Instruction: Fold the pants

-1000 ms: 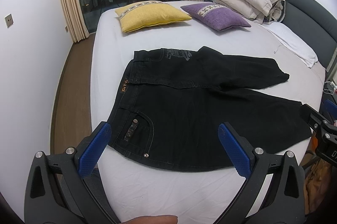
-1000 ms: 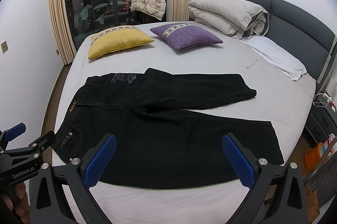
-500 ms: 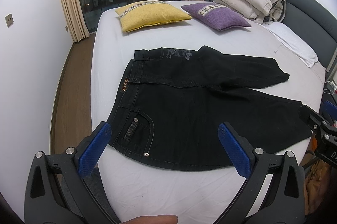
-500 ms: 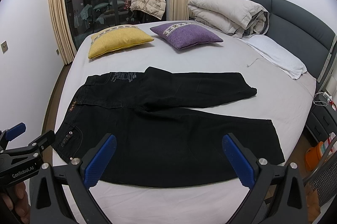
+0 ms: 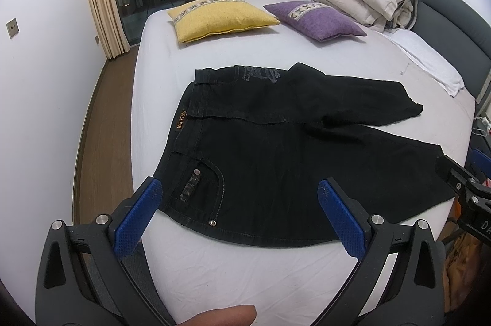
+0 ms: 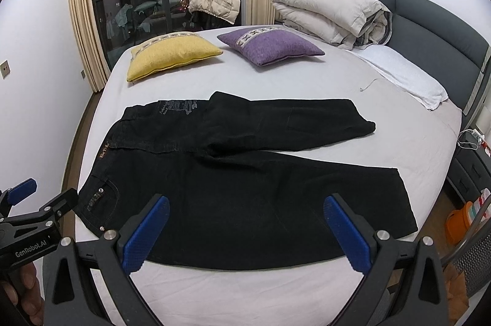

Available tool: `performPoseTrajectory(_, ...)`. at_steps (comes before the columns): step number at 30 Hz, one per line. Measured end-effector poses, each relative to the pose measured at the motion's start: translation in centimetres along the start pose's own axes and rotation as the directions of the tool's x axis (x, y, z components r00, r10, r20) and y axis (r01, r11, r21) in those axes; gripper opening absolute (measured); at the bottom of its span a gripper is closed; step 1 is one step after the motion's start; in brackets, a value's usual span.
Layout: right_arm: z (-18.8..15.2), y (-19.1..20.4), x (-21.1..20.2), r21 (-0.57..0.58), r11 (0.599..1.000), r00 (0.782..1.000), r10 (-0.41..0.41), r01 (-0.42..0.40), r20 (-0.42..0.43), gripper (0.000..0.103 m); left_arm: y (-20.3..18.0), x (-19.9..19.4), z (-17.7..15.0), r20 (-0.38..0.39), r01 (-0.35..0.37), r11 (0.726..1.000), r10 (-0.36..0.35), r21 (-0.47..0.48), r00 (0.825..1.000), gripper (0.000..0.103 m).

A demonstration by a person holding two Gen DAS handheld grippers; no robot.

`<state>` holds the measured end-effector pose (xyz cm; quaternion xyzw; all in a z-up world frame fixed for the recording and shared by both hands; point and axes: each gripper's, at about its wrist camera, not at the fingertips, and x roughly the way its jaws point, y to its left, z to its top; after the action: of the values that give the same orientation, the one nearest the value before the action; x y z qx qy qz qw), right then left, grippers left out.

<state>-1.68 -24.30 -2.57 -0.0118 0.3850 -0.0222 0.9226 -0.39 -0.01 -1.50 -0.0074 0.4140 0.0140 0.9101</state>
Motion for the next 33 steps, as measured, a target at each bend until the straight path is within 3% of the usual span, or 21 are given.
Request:
performPoseTrajectory(9, -0.3, -2.0, 2.6, 0.005, 0.994, 0.994, 0.106, -0.106, -0.035, 0.103, 1.4, 4.3, 1.4, -0.031, 0.064, 0.998, -0.064, 0.028, 0.997, 0.103)
performPoseTrajectory(11, 0.5, -2.8, 3.6, 0.007, 0.989, 0.988, 0.150, -0.150, -0.035, 0.103, 2.2, 6.2, 3.2, -0.042, 0.133, 0.990, -0.132, 0.035, 0.990, 0.103)
performPoseTrajectory(14, 2.4, -3.8, 5.7, -0.011, 0.976, 0.976, 0.215, -0.215, -0.037, 0.103, 3.5, 9.8, 6.5, -0.074, 0.299, 0.954, -0.296, 0.034, 0.952, 0.103)
performPoseTrajectory(17, 4.5, -4.2, 8.1, -0.063, 0.954, 0.956, 0.289, -0.292, -0.041, 0.100, 3.8, 14.5, 10.1, -0.152, 0.234, 0.964, -0.215, 0.124, 0.965, 0.103)
performPoseTrajectory(20, 6.8, -4.4, 11.3, -0.121, 0.929, 0.937, 0.343, -0.349, -0.072, 0.090, 5.1, 19.2, 14.9, -0.159, 0.262, 0.954, -0.238, 0.147, 0.958, 0.103)
performPoseTrajectory(24, 9.0, -4.2, 15.5, -0.211, 0.888, 0.912, 0.389, -0.408, -0.126, 0.076, 5.4, 26.5, 21.1, -0.208, 0.268, 0.928, -0.217, 0.260, 0.954, 0.103)
performPoseTrajectory(27, 10.4, -4.3, 18.7, -0.259, 0.847, 0.885, 0.433, -0.465, -0.172, 0.073, 5.1, 32.1, 24.7, -0.275, 0.315, 0.888, -0.228, 0.336, 0.934, 0.103)
performPoseTrajectory(29, 11.2, -4.3, 20.6, -0.277, 0.823, 0.868, 0.457, -0.496, -0.196, 0.072, 4.6, 35.5, 25.7, -0.342, 0.357, 0.858, -0.232, 0.369, 0.911, 0.103)
performPoseTrajectory(33, 12.4, -4.7, 23.9, -0.273, 0.819, 0.861, 0.455, -0.505, -0.229, 0.072, 4.3, 39.7, 26.3, -0.429, 0.415, 0.816, -0.232, 0.403, 0.873, 0.103)
